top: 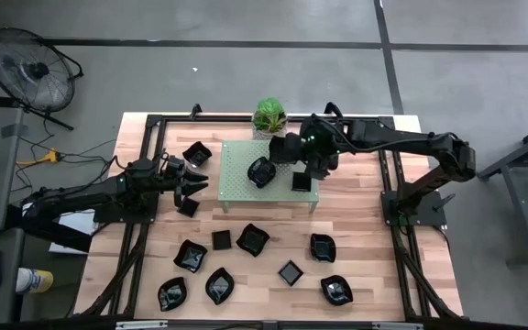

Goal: Pick & Place Mini shaped plates
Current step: Stack the black square plate on the other black square plate on the shelf

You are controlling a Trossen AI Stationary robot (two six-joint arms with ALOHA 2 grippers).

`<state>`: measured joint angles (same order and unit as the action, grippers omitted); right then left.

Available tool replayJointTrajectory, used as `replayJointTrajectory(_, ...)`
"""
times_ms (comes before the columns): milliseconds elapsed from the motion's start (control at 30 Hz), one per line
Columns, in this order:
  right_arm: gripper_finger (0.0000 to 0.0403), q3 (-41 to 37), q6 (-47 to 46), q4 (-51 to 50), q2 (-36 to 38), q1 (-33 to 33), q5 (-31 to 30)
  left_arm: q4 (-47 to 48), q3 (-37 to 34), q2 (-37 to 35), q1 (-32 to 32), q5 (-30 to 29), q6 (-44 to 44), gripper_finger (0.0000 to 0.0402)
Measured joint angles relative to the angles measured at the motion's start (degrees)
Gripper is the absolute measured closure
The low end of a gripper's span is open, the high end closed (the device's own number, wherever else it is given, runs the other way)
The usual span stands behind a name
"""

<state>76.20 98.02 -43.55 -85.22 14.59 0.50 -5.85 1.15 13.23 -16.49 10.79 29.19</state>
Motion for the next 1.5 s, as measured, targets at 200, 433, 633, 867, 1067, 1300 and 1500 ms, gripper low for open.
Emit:
replayJointTrajectory(200,0.0403,0.0,1.5,0.3,-0.7,0.6,1.7,0.0,0.0,0.0,0.0,0.0,0.0,0.0245)
replayJointTrajectory(433,0.0403,0.0,2.8,1.1,-1.5,1.6,1.5,0.0,0.0,0.0,0.0,0.2,0.0,0.0245)
replayJointTrajectory(633,0.0403,0.0,3.0,1.2,-2.5,2.4,1.4,0.0,0.0,0.0,0.0,0.2,0.0,0.0245)
replayJointTrajectory(867,0.0403,0.0,3.0,1.4,-3.3,3.1,0.0,0.0,0.0,0.0,0.0,0.2,0.0,0.0245)
replayJointTrajectory(1067,0.0403,0.0,1.5,0.8,-3.3,3.1,0.5,0.0,0.0,0.0,0.0,0.2,0.0,0.0245)
replayJointTrajectory(1300,0.0398,0.0,-0.2,1.0,-3.3,3.1,0.0,0.0,0.0,0.0,0.0,0.2,0.0,0.0245)
replayJointTrajectory(1500,0.0393,0.0,-0.5,1.0,-3.3,3.1,0.6,0.0,0.0,0.0,0.0,0.2,0.0,0.0245)
